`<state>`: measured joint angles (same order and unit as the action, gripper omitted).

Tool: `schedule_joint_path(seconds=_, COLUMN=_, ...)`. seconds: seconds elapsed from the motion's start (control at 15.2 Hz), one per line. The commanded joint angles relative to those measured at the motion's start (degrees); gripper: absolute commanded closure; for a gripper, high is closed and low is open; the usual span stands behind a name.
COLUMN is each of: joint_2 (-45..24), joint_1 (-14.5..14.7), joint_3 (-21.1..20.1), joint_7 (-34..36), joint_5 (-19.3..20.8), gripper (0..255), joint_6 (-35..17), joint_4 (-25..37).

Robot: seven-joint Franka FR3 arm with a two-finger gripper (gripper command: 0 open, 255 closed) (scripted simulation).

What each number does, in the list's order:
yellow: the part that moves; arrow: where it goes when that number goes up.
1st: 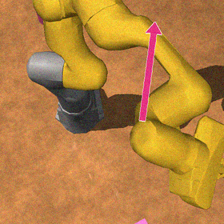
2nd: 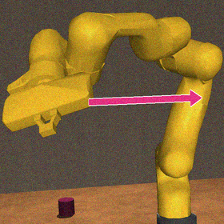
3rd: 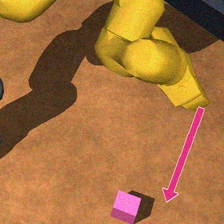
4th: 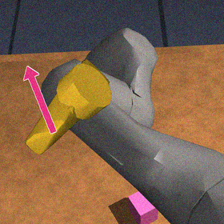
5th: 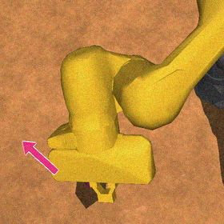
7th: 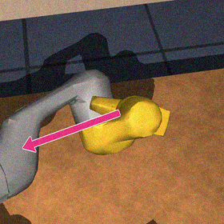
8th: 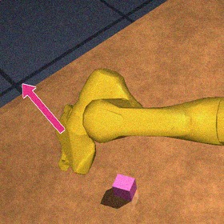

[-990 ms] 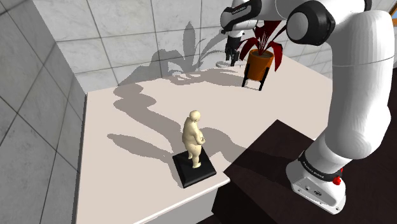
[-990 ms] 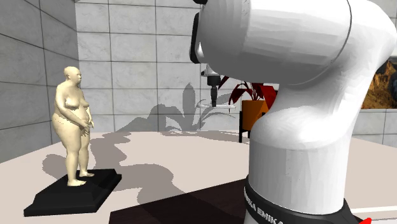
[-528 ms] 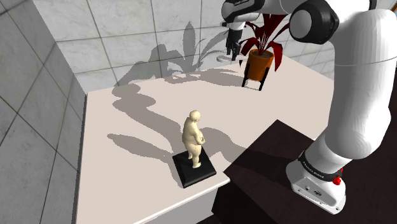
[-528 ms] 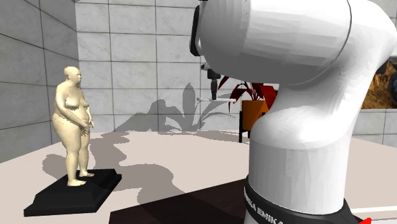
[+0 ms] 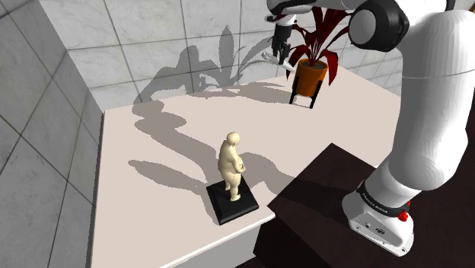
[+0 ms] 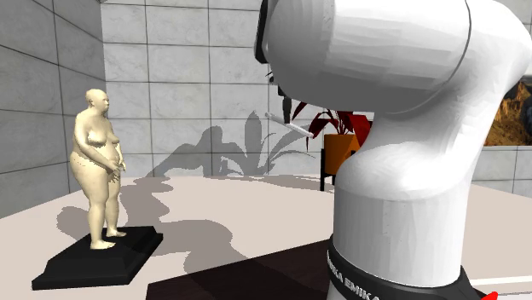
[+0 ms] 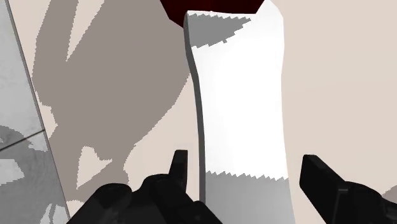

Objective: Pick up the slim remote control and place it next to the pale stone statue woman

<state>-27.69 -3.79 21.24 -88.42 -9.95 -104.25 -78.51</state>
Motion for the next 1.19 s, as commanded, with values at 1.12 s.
schedule_joint_path(seconds=1.12, joint_2=-2.3, joint_1=-2.5, joint_3=0.1, joint_7=0.6, joint_5=-0.5, gripper=255, joint_6=16.2, joint_4=18.6)
